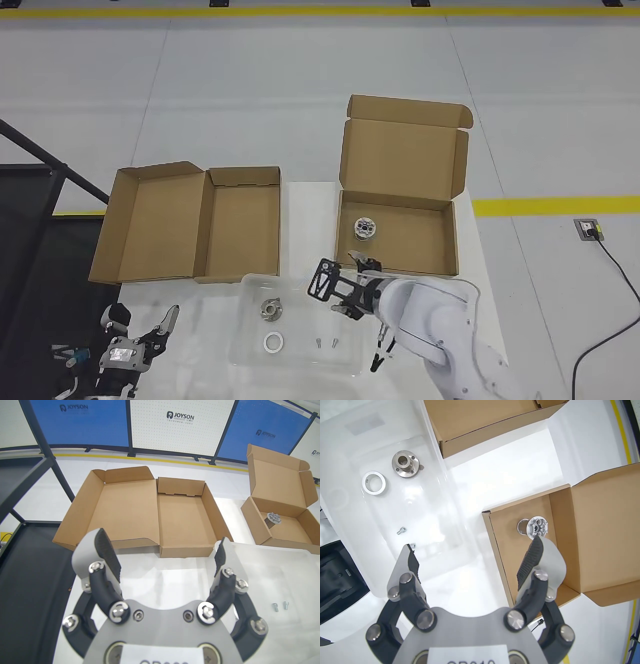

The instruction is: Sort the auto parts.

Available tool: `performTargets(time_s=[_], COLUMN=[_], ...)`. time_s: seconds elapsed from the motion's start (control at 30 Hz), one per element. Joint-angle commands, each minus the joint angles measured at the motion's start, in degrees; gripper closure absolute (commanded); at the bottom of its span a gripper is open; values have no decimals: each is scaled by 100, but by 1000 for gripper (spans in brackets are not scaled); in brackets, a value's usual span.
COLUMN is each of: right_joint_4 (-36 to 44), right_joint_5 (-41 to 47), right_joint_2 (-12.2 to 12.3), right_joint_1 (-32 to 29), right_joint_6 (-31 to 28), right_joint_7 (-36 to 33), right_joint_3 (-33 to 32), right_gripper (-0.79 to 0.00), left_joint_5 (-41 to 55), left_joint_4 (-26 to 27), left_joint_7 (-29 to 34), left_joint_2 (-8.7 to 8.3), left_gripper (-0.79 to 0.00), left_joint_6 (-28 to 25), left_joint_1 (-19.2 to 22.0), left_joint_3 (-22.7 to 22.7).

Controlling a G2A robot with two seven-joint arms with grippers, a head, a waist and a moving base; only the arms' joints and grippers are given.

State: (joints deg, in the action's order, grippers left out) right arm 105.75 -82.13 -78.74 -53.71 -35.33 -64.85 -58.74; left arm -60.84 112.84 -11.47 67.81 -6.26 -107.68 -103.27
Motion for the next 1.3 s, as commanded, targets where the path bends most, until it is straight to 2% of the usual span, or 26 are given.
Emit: performTargets(time_s=[0.0,0.33,0.57,0.6,0.7,0.83,0.87,0.9,0.93,1.0,1.27], right_joint_4=[-133,-1093,-1791,-1868,-2079,-2263,-2286,-2302,-2311,-2321,-2321], right_joint_5=[-144,-355,-334,-387,-302,-119,-106,-77,-75,-162,-162], right_joint_2=[-24,-439,-686,-713,-775,-828,-841,-853,-862,-872,-872], right_joint_1=[88,678,920,936,922,887,861,827,797,769,769], right_joint_6=[-119,880,1557,1709,1911,2056,2159,2250,2376,2533,2533], right_joint_7=[-11,-1045,-1282,-1268,-1168,-1102,-1093,-1073,-1044,-1096,-1096], right_joint_3=[287,1937,2328,2349,2358,2303,2289,2275,2248,2239,2239], right_gripper=[-785,-785,-785,-767,-603,-483,-489,-576,-785,-785,-785], left_joint_5=[0,0,0,0,0,0,0,0,0,0,0], left_joint_4=[0,0,0,0,0,0,0,0,0,0,0], left_joint_7=[0,0,0,0,0,0,0,0,0,0,0], left_joint_2=[0,0,0,0,0,0,0,0,0,0,0], left_gripper=[-785,-785,-785,-785,-785,-785,-785,-785,-785,-785,-785], left_joint_6=[0,0,0,0,0,0,0,0,0,0,0], left_joint_1=[0,0,0,0,0,0,0,0,0,0,0], left_joint_3=[0,0,0,0,0,0,0,0,0,0,0])
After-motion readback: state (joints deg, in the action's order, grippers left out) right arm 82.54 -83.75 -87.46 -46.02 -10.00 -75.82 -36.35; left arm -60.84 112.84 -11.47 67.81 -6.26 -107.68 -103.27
